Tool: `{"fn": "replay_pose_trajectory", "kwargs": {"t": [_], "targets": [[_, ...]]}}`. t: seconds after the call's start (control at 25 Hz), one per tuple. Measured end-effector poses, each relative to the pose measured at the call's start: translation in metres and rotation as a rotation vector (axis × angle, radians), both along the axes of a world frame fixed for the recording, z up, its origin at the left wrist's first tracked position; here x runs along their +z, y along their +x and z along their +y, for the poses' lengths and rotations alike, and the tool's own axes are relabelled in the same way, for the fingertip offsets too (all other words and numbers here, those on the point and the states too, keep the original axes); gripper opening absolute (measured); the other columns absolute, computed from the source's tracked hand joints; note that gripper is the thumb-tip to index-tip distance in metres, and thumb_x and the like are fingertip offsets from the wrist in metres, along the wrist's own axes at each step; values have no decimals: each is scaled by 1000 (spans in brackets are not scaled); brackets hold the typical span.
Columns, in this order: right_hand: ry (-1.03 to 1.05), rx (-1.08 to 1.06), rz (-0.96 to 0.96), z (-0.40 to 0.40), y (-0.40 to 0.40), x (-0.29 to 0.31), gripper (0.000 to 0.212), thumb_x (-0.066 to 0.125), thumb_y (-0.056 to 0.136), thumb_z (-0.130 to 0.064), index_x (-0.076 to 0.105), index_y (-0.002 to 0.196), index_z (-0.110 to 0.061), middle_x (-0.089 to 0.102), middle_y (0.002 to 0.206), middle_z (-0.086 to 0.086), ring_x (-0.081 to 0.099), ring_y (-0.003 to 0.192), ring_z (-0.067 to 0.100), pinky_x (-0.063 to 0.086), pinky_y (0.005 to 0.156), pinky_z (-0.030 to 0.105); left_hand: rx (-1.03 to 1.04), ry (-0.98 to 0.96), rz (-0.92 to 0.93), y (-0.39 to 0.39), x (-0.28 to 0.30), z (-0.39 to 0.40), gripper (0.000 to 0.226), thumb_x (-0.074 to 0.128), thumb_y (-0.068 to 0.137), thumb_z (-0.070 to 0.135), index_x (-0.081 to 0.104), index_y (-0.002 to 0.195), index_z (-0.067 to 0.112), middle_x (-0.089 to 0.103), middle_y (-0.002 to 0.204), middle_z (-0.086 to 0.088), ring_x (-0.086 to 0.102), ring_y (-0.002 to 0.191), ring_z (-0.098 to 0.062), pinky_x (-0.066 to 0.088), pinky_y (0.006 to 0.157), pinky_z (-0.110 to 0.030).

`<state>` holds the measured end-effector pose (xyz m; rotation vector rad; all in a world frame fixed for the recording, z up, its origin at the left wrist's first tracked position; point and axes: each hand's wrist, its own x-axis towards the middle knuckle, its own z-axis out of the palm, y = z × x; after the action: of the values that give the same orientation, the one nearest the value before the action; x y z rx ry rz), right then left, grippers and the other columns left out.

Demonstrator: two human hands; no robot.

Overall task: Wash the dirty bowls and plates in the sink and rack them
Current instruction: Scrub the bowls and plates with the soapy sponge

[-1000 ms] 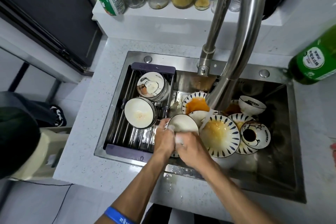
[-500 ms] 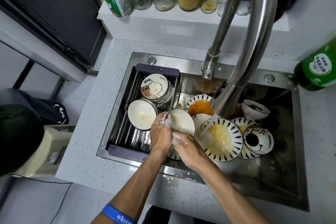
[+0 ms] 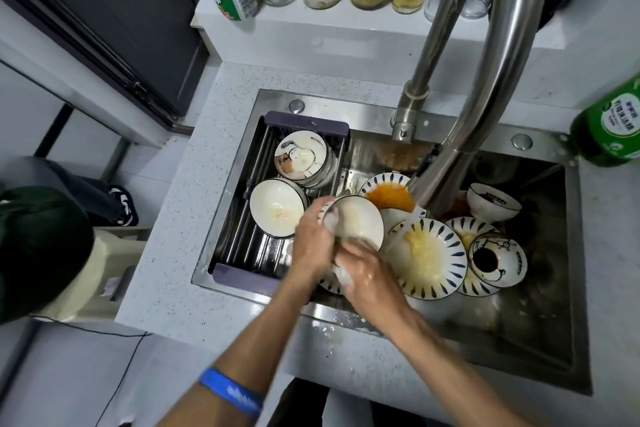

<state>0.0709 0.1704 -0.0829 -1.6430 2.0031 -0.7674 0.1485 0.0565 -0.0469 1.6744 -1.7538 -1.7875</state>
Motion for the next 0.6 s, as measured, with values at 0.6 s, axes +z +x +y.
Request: {"fn": "replay_pose_trajectory", "kwargs": {"t": [0.6], "targets": [[-73,148,49,2,1,7,51,66,71,10,63,115,-17,63,122,-3,60,112,20,56,87,41,-85,6,4,13,21,-3,42,46,85,22,55,123,38,66,112,4,61,97,-12,53,72,-21]]}}
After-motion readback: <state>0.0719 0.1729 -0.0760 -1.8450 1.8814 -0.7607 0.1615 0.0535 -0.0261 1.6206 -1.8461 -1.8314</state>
